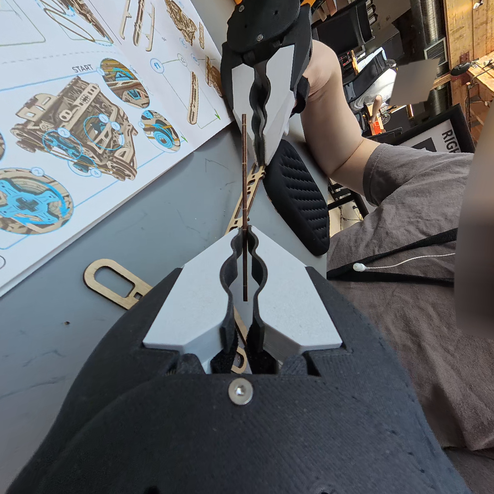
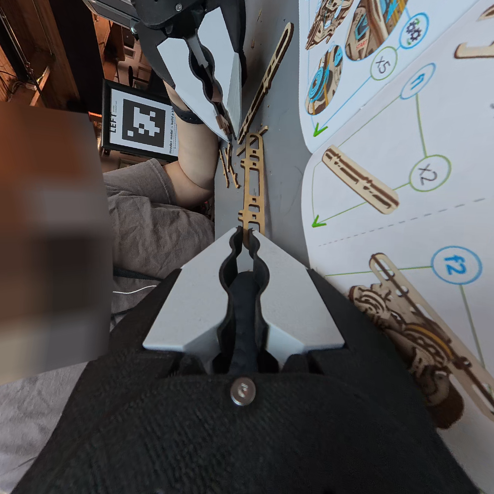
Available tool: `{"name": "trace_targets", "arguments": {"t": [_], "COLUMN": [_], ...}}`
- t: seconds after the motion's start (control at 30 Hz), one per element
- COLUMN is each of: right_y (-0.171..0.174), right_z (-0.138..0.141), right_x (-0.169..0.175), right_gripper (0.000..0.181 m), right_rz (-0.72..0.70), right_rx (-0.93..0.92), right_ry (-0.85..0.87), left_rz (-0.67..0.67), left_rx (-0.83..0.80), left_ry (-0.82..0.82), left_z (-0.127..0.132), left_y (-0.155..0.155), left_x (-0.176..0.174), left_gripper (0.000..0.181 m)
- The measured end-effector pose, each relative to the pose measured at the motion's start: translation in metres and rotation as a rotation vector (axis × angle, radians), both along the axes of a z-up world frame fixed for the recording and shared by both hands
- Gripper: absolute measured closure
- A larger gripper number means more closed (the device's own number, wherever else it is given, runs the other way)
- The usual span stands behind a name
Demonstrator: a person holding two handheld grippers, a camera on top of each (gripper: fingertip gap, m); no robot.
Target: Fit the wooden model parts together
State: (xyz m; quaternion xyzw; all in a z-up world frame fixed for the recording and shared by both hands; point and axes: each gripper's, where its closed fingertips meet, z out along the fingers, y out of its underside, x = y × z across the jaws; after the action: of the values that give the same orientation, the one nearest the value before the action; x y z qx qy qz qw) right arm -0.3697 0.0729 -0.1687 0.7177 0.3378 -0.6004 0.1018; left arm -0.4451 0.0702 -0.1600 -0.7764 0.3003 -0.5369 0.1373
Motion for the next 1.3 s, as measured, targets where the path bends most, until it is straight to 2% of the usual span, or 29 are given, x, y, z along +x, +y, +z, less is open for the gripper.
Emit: {"name": "trace_targets", "arguments": {"t": [0.1,0.3,0.4,0.57,0.7,1.0,1.17,1.3], "right_y": [-0.005,-0.032,-0.038,-0.032,-0.035,-0.028,-0.02,-0.02], "right_z": [0.005,0.009,-0.001,-0.004,-0.006,-0.009,-0.008,-0.009], "right_x": [0.001,0.003,0.005,0.003,0.004,0.001,-0.001,0.0], "right_gripper": [0.18,0.18,0.18,0.18,0.179,0.179,0.179,0.179], "right_rz": [0.007,0.123,0.16,0.142,0.183,0.158,0.09,0.095], "right_rx": [-0.067,-0.116,-0.09,-0.069,0.0,0.055,-0.015,-0.013], "right_ry": [0.01,-0.006,-0.06,-0.051,-0.032,-0.038,-0.055,-0.064], "left_rz": [-0.007,-0.032,-0.058,-0.076,-0.063,-0.074,-0.116,-0.118], "left_rx": [-0.001,-0.057,-0.066,-0.063,-0.066,-0.064,-0.01,-0.029], "left_ry": [0.001,-0.012,-0.002,0.001,-0.006,0.002,0.048,0.053], "left_z": [0.0,-0.001,-0.002,-0.001,0.0,-0.002,-0.006,-0.011], "left_y": [-0.001,-0.008,-0.014,-0.018,-0.016,-0.017,-0.024,-0.024], "left_x": [0.001,0.004,0.006,0.009,0.008,0.009,0.012,0.015], "left_gripper": [0.181,0.181,0.181,0.181,0.181,0.181,0.181,0.181]}}
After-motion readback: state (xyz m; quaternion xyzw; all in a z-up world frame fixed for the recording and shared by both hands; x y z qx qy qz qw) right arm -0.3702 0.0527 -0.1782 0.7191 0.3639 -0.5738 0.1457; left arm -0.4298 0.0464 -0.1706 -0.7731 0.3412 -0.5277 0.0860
